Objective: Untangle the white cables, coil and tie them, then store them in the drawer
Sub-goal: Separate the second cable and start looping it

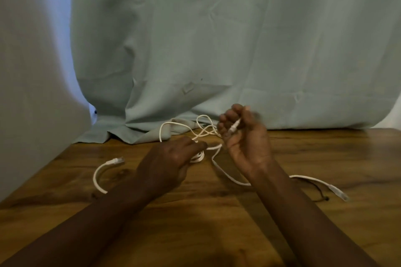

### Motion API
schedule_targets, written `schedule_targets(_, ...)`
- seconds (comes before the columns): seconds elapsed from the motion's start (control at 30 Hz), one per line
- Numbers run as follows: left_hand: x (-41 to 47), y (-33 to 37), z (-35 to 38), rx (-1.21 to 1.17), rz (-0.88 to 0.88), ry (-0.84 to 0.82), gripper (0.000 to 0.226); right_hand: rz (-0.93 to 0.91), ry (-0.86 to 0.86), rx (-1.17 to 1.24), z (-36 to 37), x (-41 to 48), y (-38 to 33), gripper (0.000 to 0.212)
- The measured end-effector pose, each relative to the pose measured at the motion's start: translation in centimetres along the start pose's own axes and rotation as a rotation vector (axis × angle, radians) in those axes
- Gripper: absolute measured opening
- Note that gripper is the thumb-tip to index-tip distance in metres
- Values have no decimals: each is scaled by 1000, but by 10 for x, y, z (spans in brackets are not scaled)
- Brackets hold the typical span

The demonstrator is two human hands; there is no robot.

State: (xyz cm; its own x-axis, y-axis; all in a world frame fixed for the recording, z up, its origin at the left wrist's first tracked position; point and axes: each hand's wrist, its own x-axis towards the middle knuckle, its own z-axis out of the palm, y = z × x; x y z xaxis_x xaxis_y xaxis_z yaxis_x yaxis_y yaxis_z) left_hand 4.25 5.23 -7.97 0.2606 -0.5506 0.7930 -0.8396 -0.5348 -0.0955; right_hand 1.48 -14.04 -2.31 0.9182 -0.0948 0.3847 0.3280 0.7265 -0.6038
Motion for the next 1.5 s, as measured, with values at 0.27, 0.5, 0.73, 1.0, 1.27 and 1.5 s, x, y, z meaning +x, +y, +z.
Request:
schedule_targets(0.27,1,7,-4,51,36,80,22,-431,-248,-1312,-16,-4,36,33)
schedule_targets(0.5,13,-8,-32,31,-99,149,46,79,-260,-1155,-9,-14,33,49)
schedule_targets(0.73,17,-37,-47,-170,-251,262,24,539,-339,-456,-3,-9,24,47)
schedule_targets(1.0,4,-27,-17,-191,-495,350,31,637,-457,-73,-9,-13,29,43)
schedule_targets(1.27,5,-6,7,-160,-289,175,23,495,-322,160,-12,-8,19,42)
schedule_targets(1.5,1,3,13,-740,-631,76,15,339,-198,244,-12,-2,0,44)
